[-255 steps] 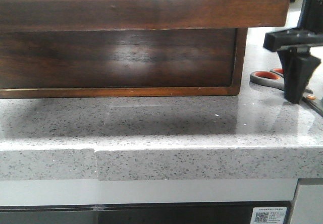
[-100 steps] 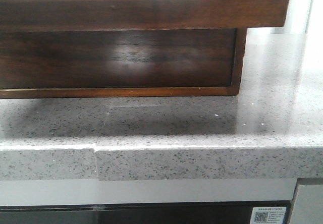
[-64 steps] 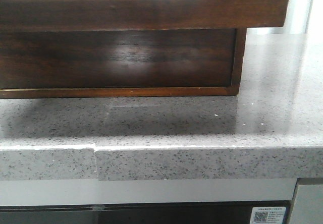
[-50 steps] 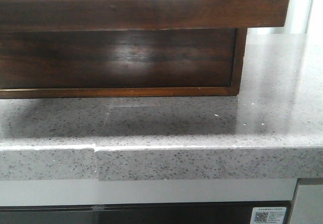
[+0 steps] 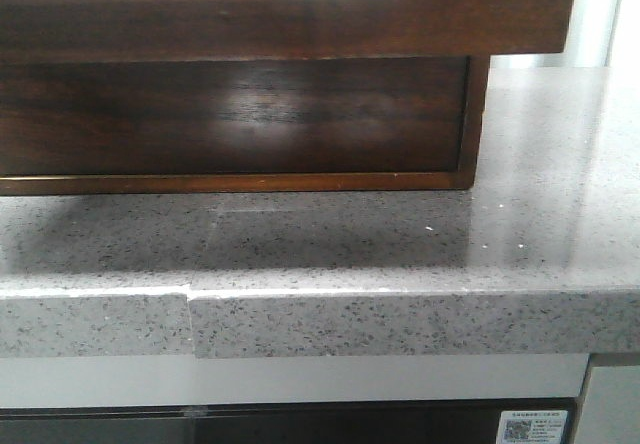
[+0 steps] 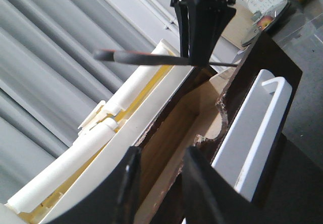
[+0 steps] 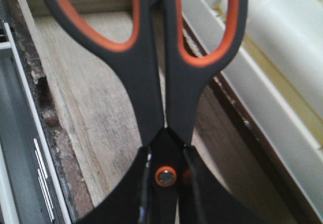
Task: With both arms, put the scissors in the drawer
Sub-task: 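Lower the scissors into the drawer and open the right gripper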
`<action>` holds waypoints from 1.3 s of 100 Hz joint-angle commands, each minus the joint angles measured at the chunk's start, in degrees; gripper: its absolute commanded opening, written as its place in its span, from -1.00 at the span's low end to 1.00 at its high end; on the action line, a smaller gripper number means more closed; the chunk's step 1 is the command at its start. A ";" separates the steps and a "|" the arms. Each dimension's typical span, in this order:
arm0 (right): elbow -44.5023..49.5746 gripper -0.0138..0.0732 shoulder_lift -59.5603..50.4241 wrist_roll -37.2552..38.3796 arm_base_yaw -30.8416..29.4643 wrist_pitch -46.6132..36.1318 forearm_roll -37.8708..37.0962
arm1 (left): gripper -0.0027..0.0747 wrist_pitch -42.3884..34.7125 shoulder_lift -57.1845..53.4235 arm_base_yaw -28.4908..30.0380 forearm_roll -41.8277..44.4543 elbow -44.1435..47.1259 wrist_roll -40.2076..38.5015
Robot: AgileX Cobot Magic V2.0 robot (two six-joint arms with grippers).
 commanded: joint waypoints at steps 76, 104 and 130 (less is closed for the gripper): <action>-2.12 -0.14 6.27 -0.65 0.50 -1.43 -4.30 | -0.45 -2.60 0.52 -0.44 -2.96 -1.60 -0.95; -2.12 0.16 6.27 -0.55 0.50 -1.72 -4.30 | -0.45 -2.60 0.52 -0.44 -4.09 -1.60 -0.95; -2.12 0.16 5.76 -0.55 0.50 -0.70 -4.30 | -0.45 -2.60 0.52 -0.44 -4.53 -1.60 -0.95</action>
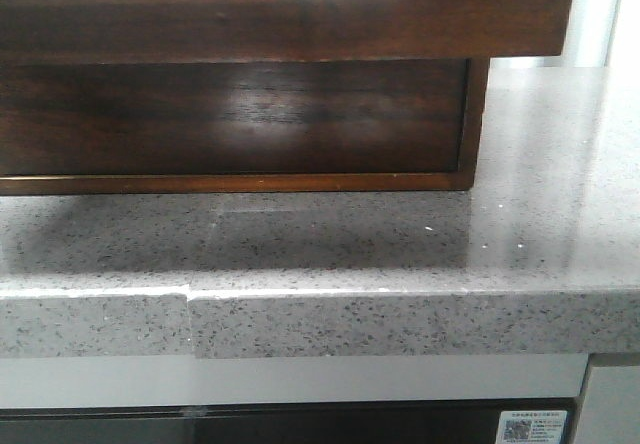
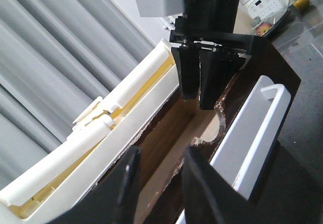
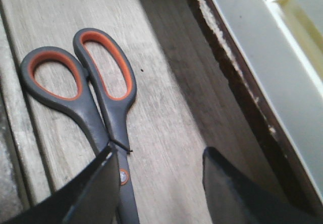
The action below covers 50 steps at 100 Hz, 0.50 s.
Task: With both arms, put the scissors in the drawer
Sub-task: 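Lower the scissors into the drawer and open the right gripper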
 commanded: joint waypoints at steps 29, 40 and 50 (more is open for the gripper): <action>-1.14 -0.01 -5.43 0.29 -0.05 1.70 0.52 | -0.45 -2.60 0.52 -0.44 -8.89 -1.64 -0.95; -1.14 -0.32 -8.07 0.38 -0.05 2.49 0.52 | -0.45 -2.60 0.52 -0.44 -9.23 -1.64 -0.95; -1.14 -0.57 -10.58 0.90 -0.05 3.55 0.52 | -0.53 -2.60 0.52 -0.44 -13.50 -1.64 -0.95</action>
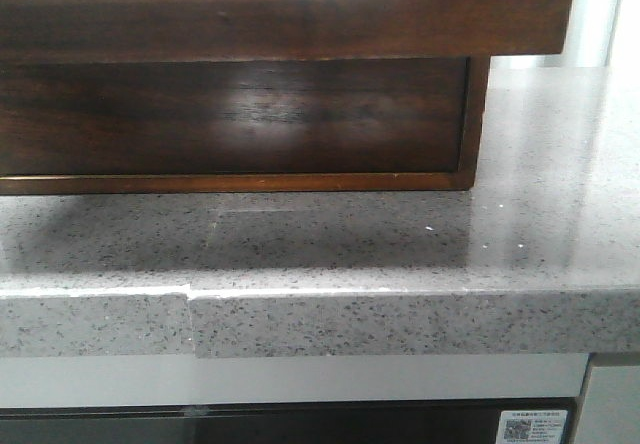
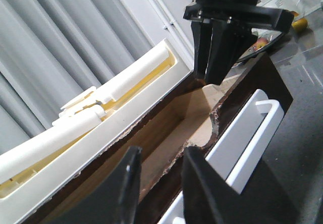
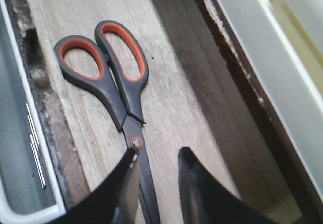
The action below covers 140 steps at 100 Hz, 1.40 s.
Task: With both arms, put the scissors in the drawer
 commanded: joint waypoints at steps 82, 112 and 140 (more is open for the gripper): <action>10.68 -0.81 -25.04 13.52 -0.16 13.01 -2.62 | -0.99 9.33 0.52 -0.44 -25.29 -1.64 -0.95; 23.02 -0.81 -36.00 17.35 -0.16 2.40 -3.69 | -0.99 17.02 0.52 -0.44 -26.74 -1.28 -0.95; 35.31 -0.81 -41.27 23.92 -0.16 -8.96 -3.58 | -0.99 16.45 0.52 -0.44 -29.89 2.90 -0.95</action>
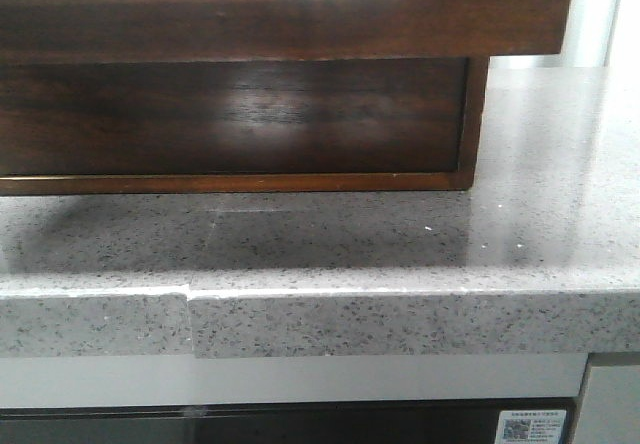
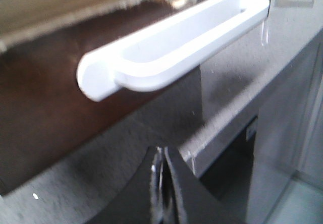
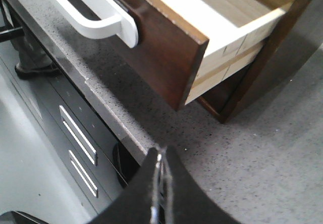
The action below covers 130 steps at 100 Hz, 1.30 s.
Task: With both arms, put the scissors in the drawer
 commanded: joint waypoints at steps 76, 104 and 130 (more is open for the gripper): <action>23.86 -0.82 -0.56 2.41 -0.16 -25.72 0.09 | -0.99 -4.25 0.52 -0.44 -4.44 5.40 -0.95; 23.86 -0.82 -0.42 2.41 -0.16 -25.13 0.09 | -0.99 -4.25 0.52 -0.44 -4.44 5.40 -0.95; 23.86 -0.82 -0.42 2.41 -0.16 -25.23 0.09 | -0.99 -4.25 0.52 -0.44 -4.44 5.40 -0.95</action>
